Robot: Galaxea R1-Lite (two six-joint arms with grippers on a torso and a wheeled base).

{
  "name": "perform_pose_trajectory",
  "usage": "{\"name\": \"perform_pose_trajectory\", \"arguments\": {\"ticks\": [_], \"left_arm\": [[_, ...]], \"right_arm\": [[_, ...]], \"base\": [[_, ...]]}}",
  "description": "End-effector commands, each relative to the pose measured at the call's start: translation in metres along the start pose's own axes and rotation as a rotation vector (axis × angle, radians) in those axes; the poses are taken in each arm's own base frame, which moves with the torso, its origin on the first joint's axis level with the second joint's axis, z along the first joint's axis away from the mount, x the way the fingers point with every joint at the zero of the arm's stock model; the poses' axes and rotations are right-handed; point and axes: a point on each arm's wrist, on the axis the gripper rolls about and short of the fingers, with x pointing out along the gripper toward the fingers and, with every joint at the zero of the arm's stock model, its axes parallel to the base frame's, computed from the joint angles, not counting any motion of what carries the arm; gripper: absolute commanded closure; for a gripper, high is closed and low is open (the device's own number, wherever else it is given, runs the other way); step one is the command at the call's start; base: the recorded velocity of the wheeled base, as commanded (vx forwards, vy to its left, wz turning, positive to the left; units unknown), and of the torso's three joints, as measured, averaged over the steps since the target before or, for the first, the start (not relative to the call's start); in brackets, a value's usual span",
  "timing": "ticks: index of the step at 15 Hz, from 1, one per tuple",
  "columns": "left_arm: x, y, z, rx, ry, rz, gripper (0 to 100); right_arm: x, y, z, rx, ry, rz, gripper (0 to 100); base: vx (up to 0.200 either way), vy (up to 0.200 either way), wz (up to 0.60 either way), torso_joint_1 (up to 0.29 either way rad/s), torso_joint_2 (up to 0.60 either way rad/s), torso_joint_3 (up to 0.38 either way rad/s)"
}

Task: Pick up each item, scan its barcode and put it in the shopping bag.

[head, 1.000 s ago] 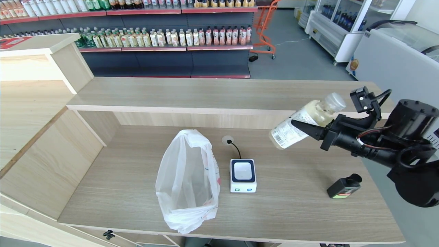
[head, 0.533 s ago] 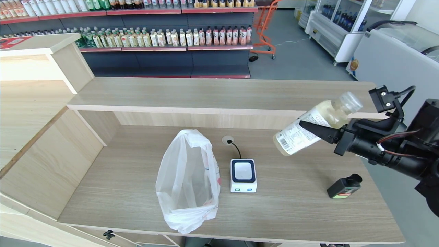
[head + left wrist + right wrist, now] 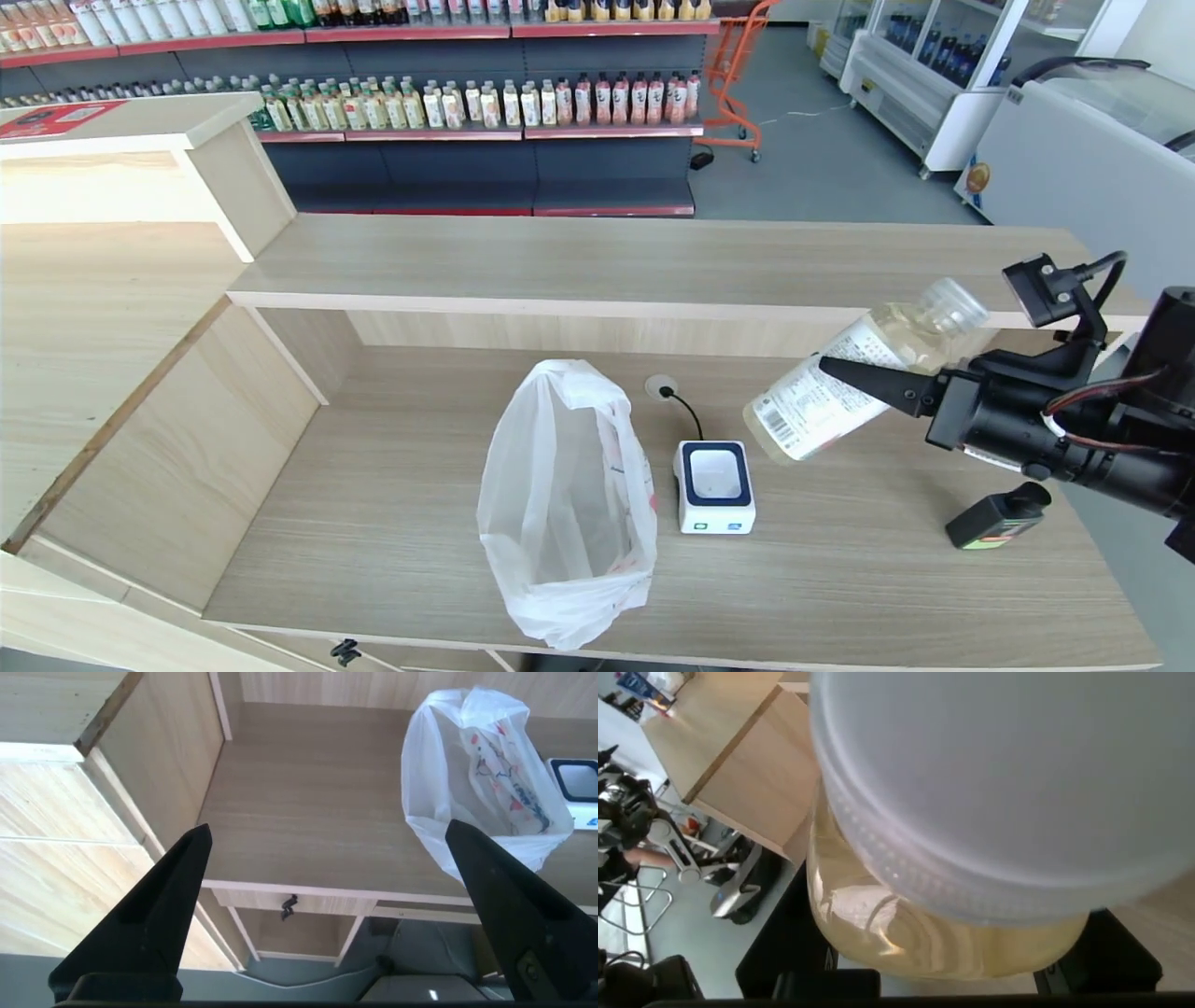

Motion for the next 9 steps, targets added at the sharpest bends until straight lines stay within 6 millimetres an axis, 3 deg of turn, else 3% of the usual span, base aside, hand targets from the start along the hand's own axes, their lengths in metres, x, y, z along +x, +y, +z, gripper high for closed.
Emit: {"name": "perform_pose_trajectory", "arguments": {"ticks": [1, 3, 7, 9], "left_arm": [[0.000, 0.000, 0.000, 0.000, 0.000, 0.000, 0], [0.000, 0.000, 0.000, 0.002, 0.000, 0.000, 0], [0.000, 0.000, 0.000, 0.007, 0.000, -0.001, 0], [0.000, 0.000, 0.000, 0.007, 0.001, 0.000, 0]], "right_arm": [[0.011, 0.002, 0.000, 0.002, 0.009, 0.027, 100], [0.025, -0.001, -0.004, 0.008, 0.024, 0.045, 100], [0.066, -0.006, -0.032, 0.009, 0.108, 0.084, 100], [0.097, -0.004, -0.058, 0.007, 0.155, 0.032, 100]], "base": [[0.000, 0.200, 0.00, 0.002, 0.00, 0.002], [0.000, 0.200, 0.00, 0.005, 0.00, 0.005], [0.000, 0.000, 0.00, 0.000, 0.00, 0.000], [0.000, 0.000, 0.00, 0.000, 0.00, 0.000]]}}
